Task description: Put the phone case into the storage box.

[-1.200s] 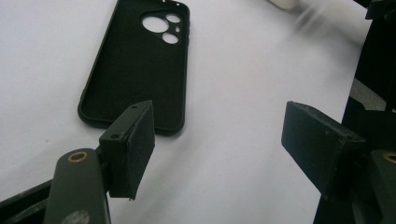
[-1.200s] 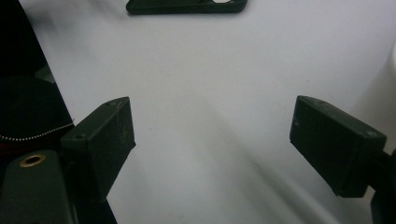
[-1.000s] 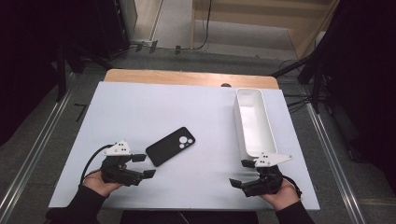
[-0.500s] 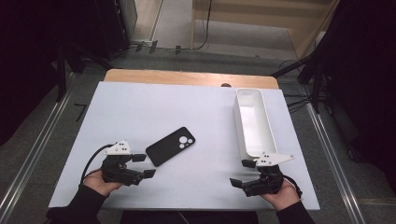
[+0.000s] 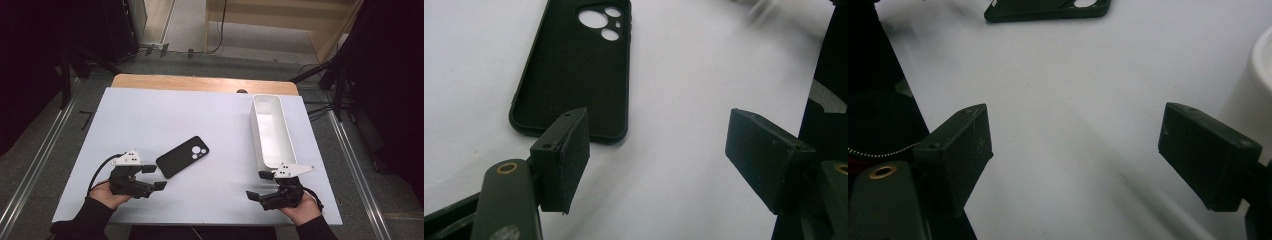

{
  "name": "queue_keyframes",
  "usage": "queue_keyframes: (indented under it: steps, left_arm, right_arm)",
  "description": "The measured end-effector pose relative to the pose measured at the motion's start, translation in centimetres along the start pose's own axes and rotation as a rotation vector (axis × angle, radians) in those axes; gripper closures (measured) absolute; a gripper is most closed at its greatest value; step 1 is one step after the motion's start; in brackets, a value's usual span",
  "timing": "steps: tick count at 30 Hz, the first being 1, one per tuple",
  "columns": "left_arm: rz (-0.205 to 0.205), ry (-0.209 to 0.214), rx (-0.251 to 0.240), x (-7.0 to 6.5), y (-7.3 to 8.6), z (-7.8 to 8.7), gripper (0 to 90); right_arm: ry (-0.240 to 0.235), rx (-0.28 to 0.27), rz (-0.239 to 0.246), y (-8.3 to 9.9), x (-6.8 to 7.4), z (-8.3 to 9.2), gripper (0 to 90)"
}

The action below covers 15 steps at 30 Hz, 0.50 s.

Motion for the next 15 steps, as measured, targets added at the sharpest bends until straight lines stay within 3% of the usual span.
queue_keyframes:
  steps: [15]
  left_arm:
    - [-0.004, 0.001, -0.002, 0.00, 0.01, 0.13, 25.8]
  right_arm:
    - [-0.009, -0.007, -0.014, -0.04, 0.05, 0.00, 12.3]
Point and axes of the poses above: each handheld gripper's, and its own axes: z roughly backward along the jaws, y roughly out of its underside, x roughly to its left, the point moved 8 cm from there along -z, roughly forward along the jaws, and after that the axes turned 8 degrees about -x, right-handed, at the moved point
